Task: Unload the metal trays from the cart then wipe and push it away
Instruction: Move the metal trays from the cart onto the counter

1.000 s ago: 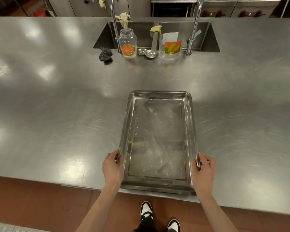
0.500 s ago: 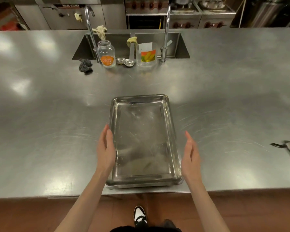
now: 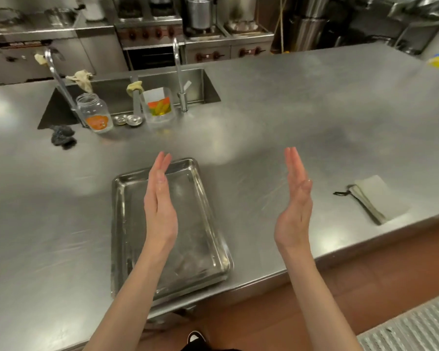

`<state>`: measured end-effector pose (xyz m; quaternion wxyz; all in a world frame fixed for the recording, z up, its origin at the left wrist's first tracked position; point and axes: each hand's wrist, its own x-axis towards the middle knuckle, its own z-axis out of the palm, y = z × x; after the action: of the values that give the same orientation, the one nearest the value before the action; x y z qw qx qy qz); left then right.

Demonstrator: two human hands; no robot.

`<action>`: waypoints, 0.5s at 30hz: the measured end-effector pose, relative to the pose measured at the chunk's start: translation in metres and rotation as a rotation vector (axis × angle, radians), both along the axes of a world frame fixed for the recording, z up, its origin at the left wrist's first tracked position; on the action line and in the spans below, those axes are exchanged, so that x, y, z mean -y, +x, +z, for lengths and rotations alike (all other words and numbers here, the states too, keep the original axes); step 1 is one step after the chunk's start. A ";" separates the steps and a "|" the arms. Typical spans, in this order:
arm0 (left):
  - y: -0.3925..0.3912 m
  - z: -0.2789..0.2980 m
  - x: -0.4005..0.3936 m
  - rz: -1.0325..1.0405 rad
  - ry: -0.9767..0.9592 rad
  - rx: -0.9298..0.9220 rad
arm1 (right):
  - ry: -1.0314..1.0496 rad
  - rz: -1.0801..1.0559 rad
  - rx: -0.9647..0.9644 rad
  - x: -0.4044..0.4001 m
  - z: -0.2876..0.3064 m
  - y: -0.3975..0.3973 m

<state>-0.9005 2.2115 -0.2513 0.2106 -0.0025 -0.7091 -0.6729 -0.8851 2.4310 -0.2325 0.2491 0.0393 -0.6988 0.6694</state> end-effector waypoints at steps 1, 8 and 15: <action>-0.002 0.005 -0.013 -0.032 -0.015 -0.017 | 0.007 -0.022 -0.014 -0.012 0.006 0.004; -0.008 0.028 -0.112 -0.261 -0.017 -0.092 | 0.024 -0.205 -0.070 -0.091 0.027 0.036; 0.004 0.036 -0.214 -0.445 -0.008 -0.122 | 0.046 -0.366 -0.079 -0.172 0.037 0.089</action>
<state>-0.8969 2.4257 -0.2156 0.0994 -0.2002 -0.6796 -0.6987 -0.7964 2.6031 -0.1958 0.3929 -0.0564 -0.6992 0.5946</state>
